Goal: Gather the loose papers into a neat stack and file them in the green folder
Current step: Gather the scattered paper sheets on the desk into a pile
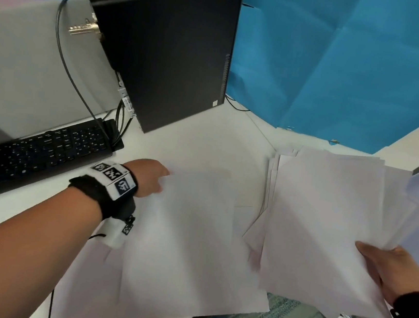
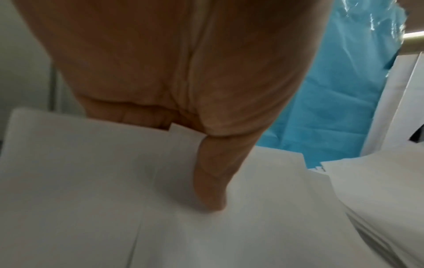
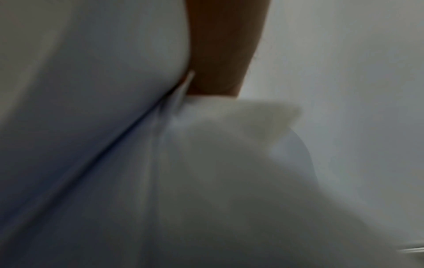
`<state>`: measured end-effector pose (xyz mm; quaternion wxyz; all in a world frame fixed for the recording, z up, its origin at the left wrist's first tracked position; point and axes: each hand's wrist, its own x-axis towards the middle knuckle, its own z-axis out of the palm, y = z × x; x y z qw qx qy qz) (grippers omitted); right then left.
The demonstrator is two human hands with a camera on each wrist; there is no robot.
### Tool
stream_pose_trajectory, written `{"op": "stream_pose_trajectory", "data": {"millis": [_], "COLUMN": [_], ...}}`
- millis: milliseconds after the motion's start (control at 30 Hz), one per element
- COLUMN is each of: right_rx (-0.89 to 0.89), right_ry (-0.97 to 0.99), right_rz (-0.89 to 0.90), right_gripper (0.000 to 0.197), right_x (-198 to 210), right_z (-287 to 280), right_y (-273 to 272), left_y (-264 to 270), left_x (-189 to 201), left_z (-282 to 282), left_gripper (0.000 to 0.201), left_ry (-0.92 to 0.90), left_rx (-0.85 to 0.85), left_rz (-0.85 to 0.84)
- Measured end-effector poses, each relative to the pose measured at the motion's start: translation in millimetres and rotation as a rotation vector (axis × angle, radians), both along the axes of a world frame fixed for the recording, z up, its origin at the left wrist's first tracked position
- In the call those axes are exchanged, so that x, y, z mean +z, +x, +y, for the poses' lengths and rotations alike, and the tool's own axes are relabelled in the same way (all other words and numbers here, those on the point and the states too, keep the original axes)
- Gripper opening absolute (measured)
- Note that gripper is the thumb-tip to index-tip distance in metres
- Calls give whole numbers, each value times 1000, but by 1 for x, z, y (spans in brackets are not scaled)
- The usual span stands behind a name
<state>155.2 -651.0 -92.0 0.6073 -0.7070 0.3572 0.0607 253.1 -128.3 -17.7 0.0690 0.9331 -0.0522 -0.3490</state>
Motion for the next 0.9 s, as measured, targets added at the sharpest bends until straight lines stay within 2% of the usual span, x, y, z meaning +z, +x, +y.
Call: {"op": "stream_pose_trajectory", "data": {"millis": [67,133,233,300,400,467,533,600,633,700,767,833,900], "right_rx": [-6,-12,-23,-37,-50,-40,-38,-37,-39,-44,-41,-33,-27], "right_ry": [18,33,20,26,46,61,86,106,105,104,108,127,143], "right_rz": [-9,-19,-19,-21,-18,-15,-18,-20,-19,-16,-13,-16,-19], "right_gripper": [24,23,24,22,18,17,17,18,18,18,17,17,19], "right_x": [-2,-4,-9,-13,-20,-20,-20,-21,-22,-23,-21,-18,-17], "right_z": [-1,-4,-8,-8,-7,-4,-2,0,-2,-4,-3,0,2], "right_y": [-3,-6,-8,-9,-7,-7,-6,-6,-5,-5,-6,-6,-6], "left_y": [-1,-6,-14,-18,-28,-37,-45,-50,-49,-46,-43,-42,-42], "left_x": [0,2,6,5,-5,-19,-40,-51,-54,-57,-57,-60,-65], "left_z": [-22,-45,-77,-96,-120,-131,-138,-138,-135,-118,-96,-79,-73], "left_gripper": [51,46,43,37,23,22,22,21,32,70,85,90,92], "left_ry": [6,80,220,251,184,101,-2,-45,-47,-9,48,100,161], "left_rx": [-157,-395,-740,-899,-1077,-1113,-1057,-853,-684,-271,35,152,137], "left_rz": [49,39,-134,-238,-399,-563,-660,-650,-603,-431,-265,-156,-97]}}
